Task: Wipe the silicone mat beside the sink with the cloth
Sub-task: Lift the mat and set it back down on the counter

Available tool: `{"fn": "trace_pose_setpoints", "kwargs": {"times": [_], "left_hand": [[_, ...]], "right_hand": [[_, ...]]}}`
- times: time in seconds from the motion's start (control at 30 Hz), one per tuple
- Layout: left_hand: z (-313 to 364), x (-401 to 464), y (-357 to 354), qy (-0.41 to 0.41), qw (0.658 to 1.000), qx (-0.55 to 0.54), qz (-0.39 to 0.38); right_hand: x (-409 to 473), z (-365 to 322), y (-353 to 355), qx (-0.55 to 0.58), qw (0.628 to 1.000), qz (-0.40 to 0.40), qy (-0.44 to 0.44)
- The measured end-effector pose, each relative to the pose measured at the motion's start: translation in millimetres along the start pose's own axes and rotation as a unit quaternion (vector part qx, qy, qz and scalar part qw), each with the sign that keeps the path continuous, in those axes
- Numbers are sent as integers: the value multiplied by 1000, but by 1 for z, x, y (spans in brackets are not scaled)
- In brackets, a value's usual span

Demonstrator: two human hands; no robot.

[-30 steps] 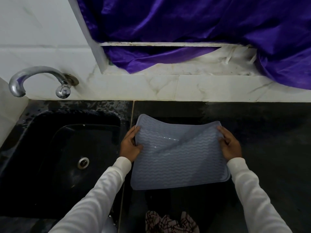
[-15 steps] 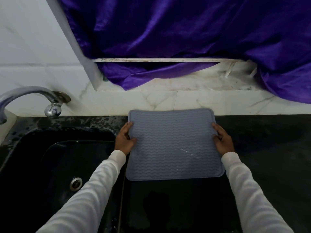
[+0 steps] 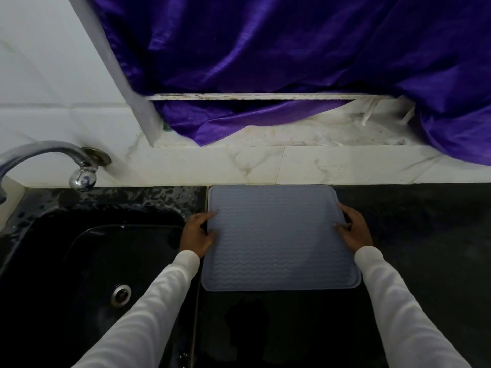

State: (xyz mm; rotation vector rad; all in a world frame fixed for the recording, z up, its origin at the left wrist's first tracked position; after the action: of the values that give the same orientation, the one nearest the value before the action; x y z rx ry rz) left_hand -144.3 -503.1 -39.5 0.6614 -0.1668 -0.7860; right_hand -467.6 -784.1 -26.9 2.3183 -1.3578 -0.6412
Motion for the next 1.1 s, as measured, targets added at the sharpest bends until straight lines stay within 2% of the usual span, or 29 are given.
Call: {"fn": "trace_pose_setpoints", "kwargs": {"times": [0.1, 0.2, 0.3, 0.43, 0.67, 0.77, 0.83, 0.9, 1.1], "left_hand": [[-6, -17, 1, 12, 1000, 26, 8], [-9, -31, -1, -22, 995, 93, 1], [-5, -39, -6, -34, 991, 130, 0], [1, -37, -9, -4, 990, 138, 14], [5, -30, -12, 65, 989, 128, 36], [5, -25, -11, 49, 988, 143, 24], [4, -27, -11, 77, 989, 122, 14], [2, -28, -10, 72, 988, 137, -1], [-2, -38, -5, 40, 980, 187, -50]], "right_hand": [[-7, 3, 0, -4, 998, 55, -41], [-23, 2, -4, -55, 991, 105, -58], [-36, 3, -8, -101, 990, 89, -41], [-34, 3, -5, -88, 994, 62, -27], [-16, 7, -15, -85, 993, 80, -19], [-15, 9, -15, -80, 993, 77, -23], [-14, 10, -14, -73, 994, 75, -23], [-14, 11, -16, -76, 995, 68, -16], [-27, 8, -20, -152, 986, 56, 33]]}}
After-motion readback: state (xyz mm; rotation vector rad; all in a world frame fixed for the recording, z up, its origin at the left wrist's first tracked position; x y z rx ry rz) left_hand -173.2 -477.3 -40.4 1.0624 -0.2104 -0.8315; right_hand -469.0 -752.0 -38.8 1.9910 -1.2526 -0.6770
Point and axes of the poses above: each hand's wrist, its own x-axis towards the middle knuckle, its own y-axis out of the back of the hand, z = x × y, the point moved 1 cm from there along x, towards the middle knuckle, and after that the axes turned 2 degrees about x, right-handed, at the moved point
